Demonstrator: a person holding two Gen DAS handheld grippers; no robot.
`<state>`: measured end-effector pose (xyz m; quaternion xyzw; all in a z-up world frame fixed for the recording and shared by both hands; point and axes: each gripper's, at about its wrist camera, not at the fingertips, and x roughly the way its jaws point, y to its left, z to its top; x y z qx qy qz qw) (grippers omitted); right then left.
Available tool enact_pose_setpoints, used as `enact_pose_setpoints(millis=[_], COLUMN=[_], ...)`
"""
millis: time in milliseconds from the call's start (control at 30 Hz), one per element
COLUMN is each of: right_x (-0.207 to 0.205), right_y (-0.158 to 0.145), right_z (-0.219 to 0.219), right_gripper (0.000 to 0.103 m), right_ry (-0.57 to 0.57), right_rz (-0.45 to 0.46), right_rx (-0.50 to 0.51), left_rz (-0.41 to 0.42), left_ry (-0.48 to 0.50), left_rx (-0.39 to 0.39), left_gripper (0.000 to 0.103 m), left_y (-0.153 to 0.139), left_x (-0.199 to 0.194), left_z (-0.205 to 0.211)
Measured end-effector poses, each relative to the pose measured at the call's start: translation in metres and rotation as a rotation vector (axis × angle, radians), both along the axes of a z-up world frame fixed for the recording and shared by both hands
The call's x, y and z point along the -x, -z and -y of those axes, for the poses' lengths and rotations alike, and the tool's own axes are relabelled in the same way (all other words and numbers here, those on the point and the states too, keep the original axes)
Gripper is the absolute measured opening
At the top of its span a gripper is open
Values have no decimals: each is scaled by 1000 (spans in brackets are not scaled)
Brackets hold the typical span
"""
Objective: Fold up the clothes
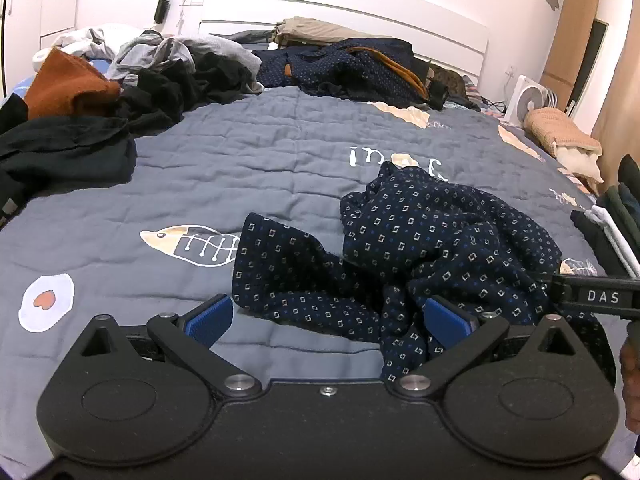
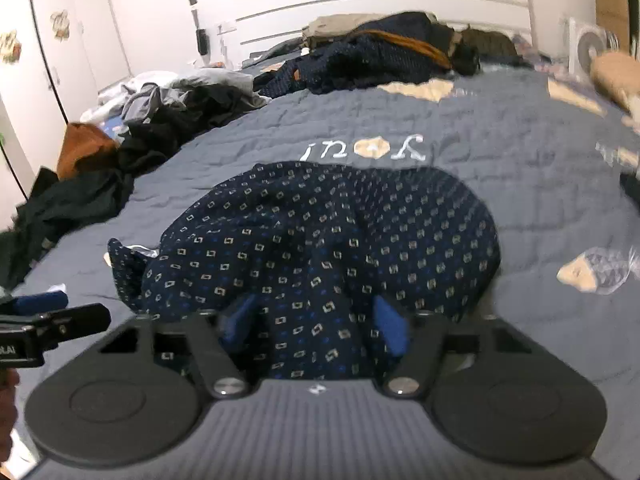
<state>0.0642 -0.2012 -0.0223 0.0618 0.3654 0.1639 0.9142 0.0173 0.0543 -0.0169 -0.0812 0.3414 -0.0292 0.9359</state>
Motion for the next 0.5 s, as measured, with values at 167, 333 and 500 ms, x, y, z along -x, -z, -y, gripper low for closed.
enact_pose_setpoints(millis=[167,333,500], right_x=[4,8,14], right_y=[-2,-18,-42], right_z=[5,28,63], right_gripper=[5,3,3], right_ry=[7,57,137], right_rz=[-14,14,76], right_rx=[-48,-169,-249], left_rz=[6,9,13], left_ry=[1,-2,-15], left_rx=[-4,-12,-5], left_gripper=[103,103,103], left_y=[-1,-1,-3], left_x=[2,1,0], left_z=[0,-1,-4])
